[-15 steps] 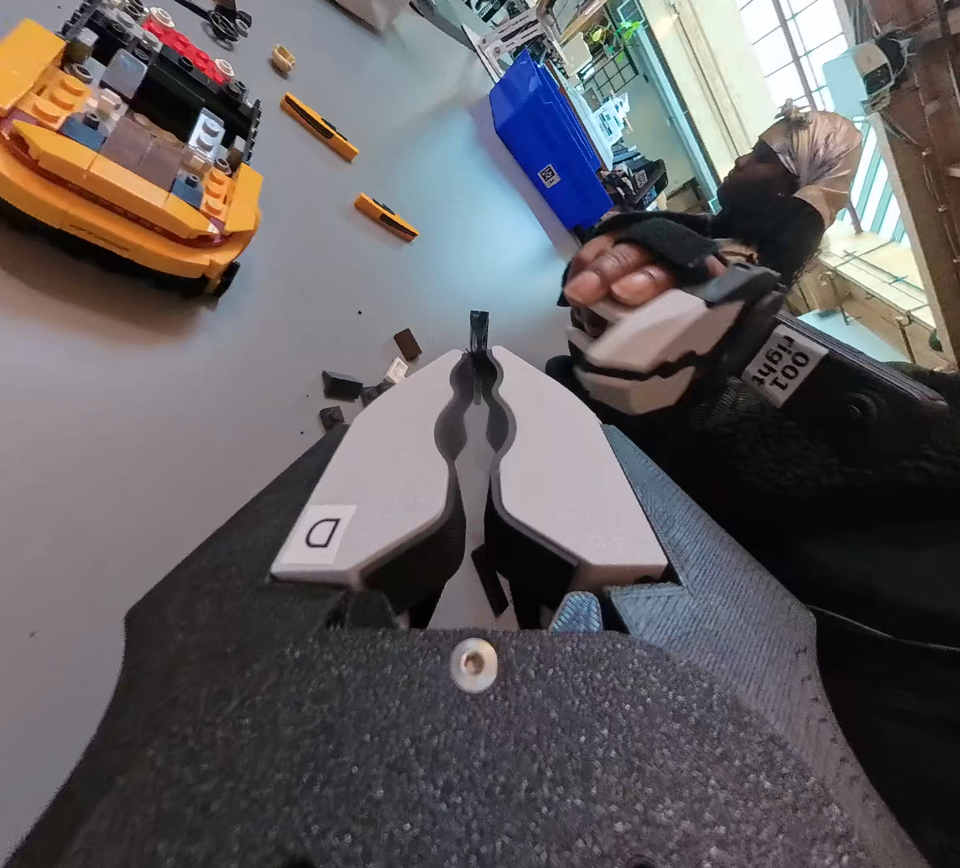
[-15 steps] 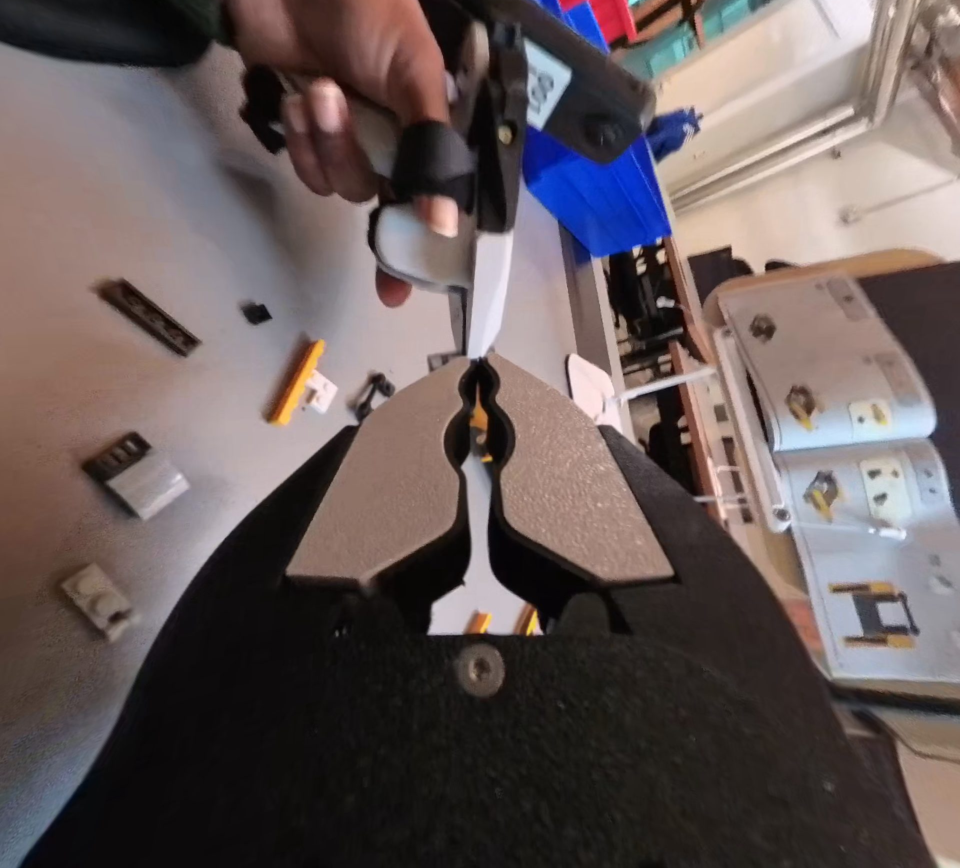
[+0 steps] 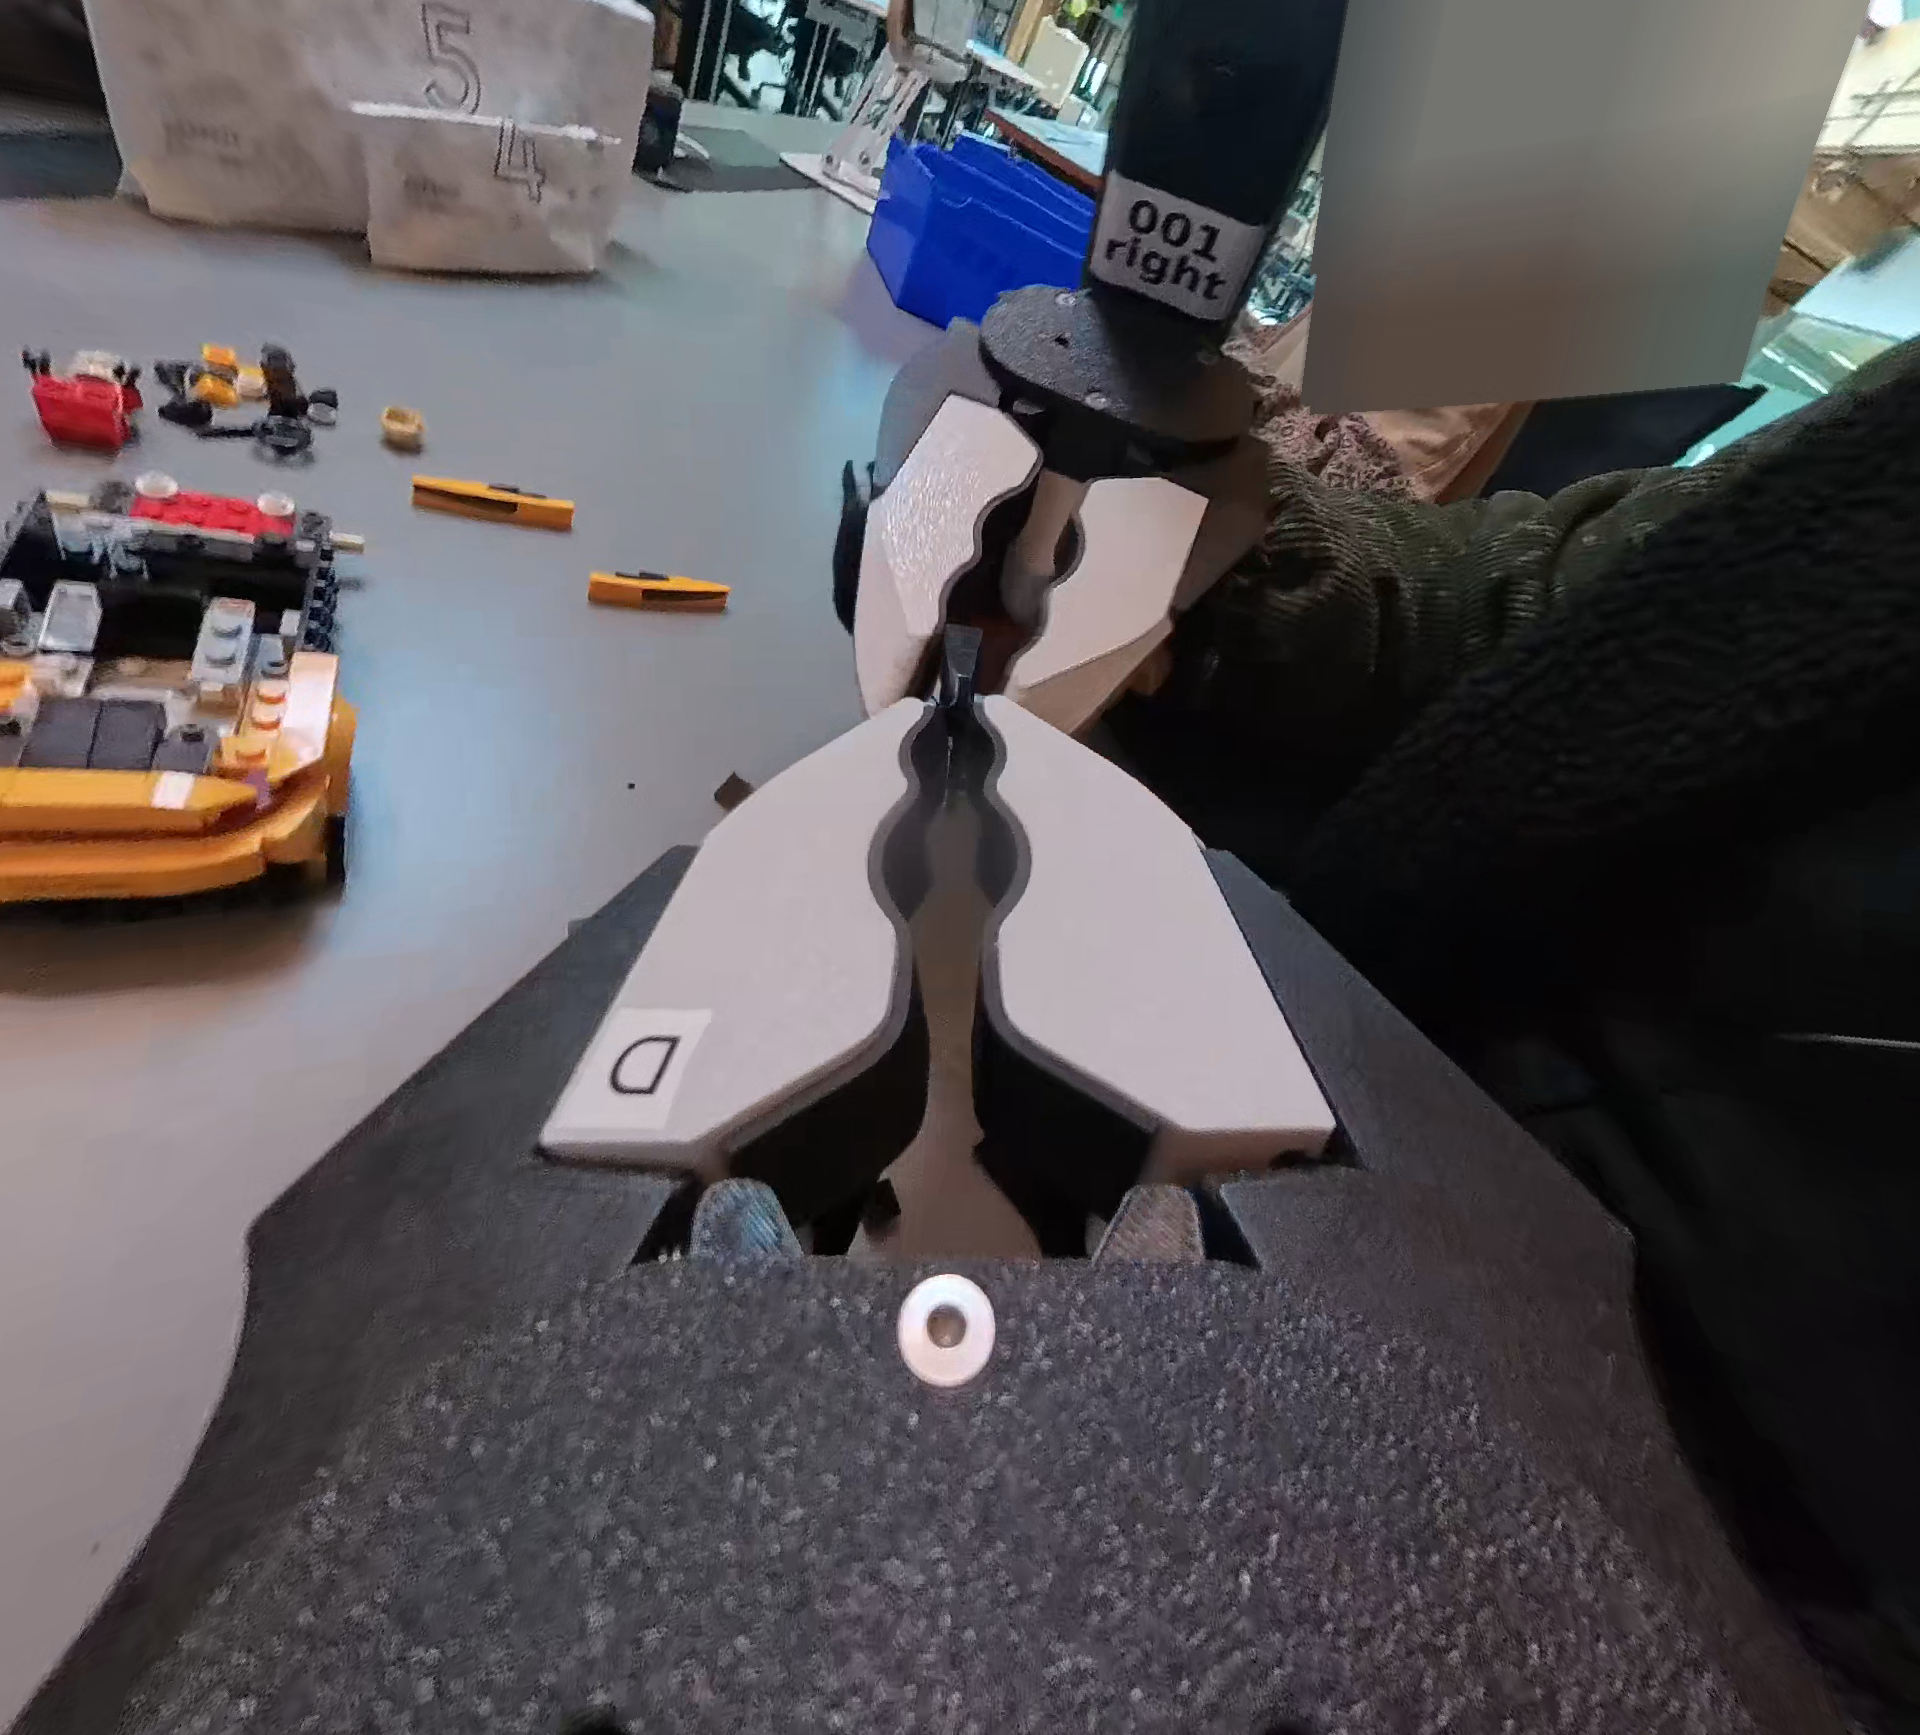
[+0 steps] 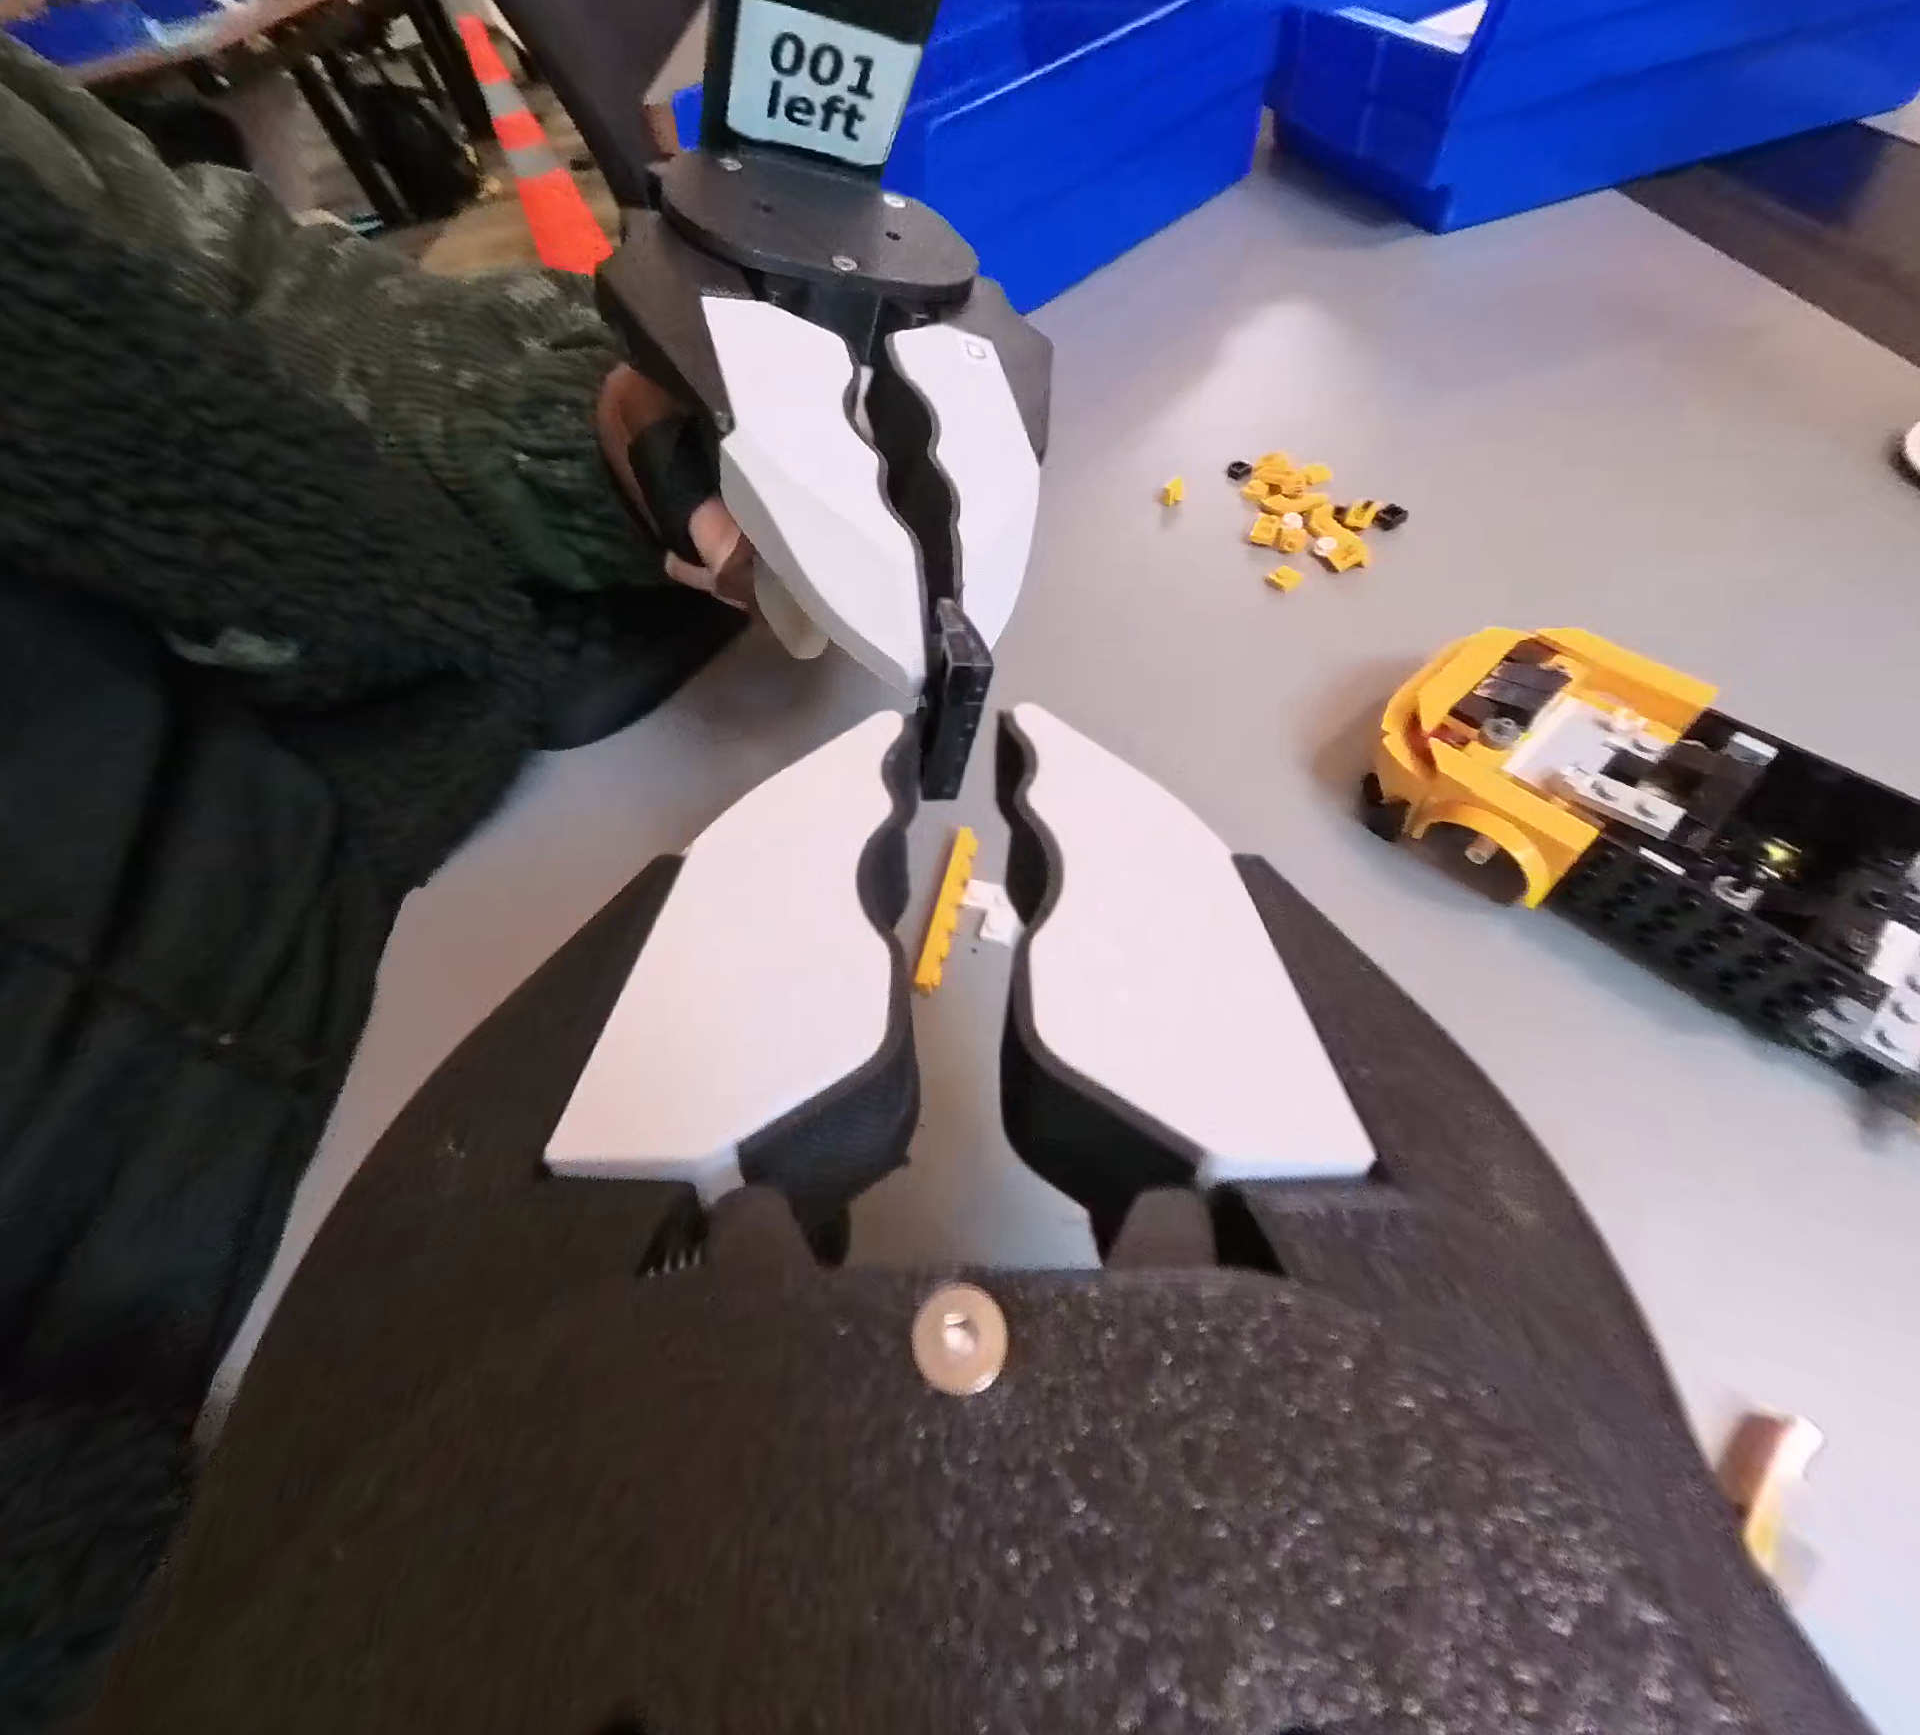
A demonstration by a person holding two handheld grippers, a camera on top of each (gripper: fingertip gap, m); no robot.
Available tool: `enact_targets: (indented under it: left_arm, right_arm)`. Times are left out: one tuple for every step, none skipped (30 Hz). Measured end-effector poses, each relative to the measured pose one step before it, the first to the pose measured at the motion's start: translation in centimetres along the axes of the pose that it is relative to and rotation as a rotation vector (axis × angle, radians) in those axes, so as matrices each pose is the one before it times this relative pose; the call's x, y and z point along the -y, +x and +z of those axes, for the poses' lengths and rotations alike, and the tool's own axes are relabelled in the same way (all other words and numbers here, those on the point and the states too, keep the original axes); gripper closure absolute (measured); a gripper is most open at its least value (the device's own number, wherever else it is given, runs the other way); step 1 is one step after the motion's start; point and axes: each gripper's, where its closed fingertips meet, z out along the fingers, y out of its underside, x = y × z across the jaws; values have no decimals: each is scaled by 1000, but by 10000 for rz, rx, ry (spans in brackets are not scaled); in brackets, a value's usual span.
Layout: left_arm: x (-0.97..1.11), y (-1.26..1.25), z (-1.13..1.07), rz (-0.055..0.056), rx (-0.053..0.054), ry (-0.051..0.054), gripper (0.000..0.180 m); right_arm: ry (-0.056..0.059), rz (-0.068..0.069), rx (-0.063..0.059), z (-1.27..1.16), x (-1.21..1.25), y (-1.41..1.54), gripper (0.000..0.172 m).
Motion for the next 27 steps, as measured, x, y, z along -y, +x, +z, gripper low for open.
enact_targets:
  left_arm:
    - [132,141,-12,154,-5,59,176]
    - [107,90,-33,145,-67,52,176]
    - [12,149,29,201,-94,-15,176]
    - [26,146,-35,329,17,-29,176]
    - [192,301,-186,429,119,18,174]
    - [269,96,-132,455,95,88,171]
    - [83,130,-73,376,37,-60,171]
    - [-138,198,-11,327,14,-178,171]
    - [-67,210,9,287,-38,-121,172]
    - [-7,369,-27,230,-164,-60,175]
    - [71,546,-27,108,-315,5,178]
    - [78,468,-54,35,-302,26,178]
    - [41,330,-84,73,-223,-11,178]
    - [39,391,-80,154,-264,12,178]
    - [-85,-256,-52,52,158,-93,177]
    - [-510,-1011,-60,164,581,-305,180]
    - [-115,626,20,43,-551,-4,180]
    - [1137,1569,-110,-286,-919,578,180]
    - [523,410,56,400,47,49,180]
    - [104,-616,-22,413,581,-148,180]
    - [93,-676,-130,-148,356,30,180]
    - [-227,-518,-173,-273,168,-78,180]
    - [-517,-689,-204,-14,374,-205,180]
    - [-533,-390,-161,55,191,-205,180]
    - [-254,92,-90,-96,-133,-65,180]
    - [87,205,-60,-100,-173,113,180]
    - [288,386,-13,39,-236,197,171]
  right_arm:
    - [57,-110,96,-39,125,-227,165]
    - [92,-255,6,-99,168,-140,165]
    - [1,-252,60,-112,98,-194,165]
    - [-64,-207,57,-94,25,-168,165]
    - [-107,-153,40,-82,-58,-108,165]
    - [-123,-74,77,-29,-148,-165,165]
    - [-36,-27,102,25,-67,-220,165]
    - [-2,-53,83,91,-12,-215,165]
    - [-55,-111,90,71,-64,-202,165]
    - [-18,-106,145,24,12,-273,165]
    - [41,-95,205,-18,91,-375,165]
    - [63,-145,230,-10,163,-524,165]
    - [14,-208,95,41,129,-374,165]
    - [42,-270,151,39,124,-324,165]
    - [146,-233,555,-3,290,-1073,166]
    - [204,-187,711,444,651,-1480,165]
    - [-272,-527,74,875,-22,-611,166]
    - [-772,-809,-552,731,-676,188,165]
    - [-331,-297,-274,218,-250,114,165]
    - [125,303,105,-177,9,73,165]
    - [185,325,61,-378,-24,260,165]
    - [120,148,-23,-326,-34,260,165]
    - [99,95,10,-203,101,66,165]
    - [73,68,37,-76,120,17,165]
    - [-36,69,-39,-46,-112,161,165]
    - [-100,101,-78,-70,-258,276,165]
    - [41,144,-86,-114,-158,318,165]
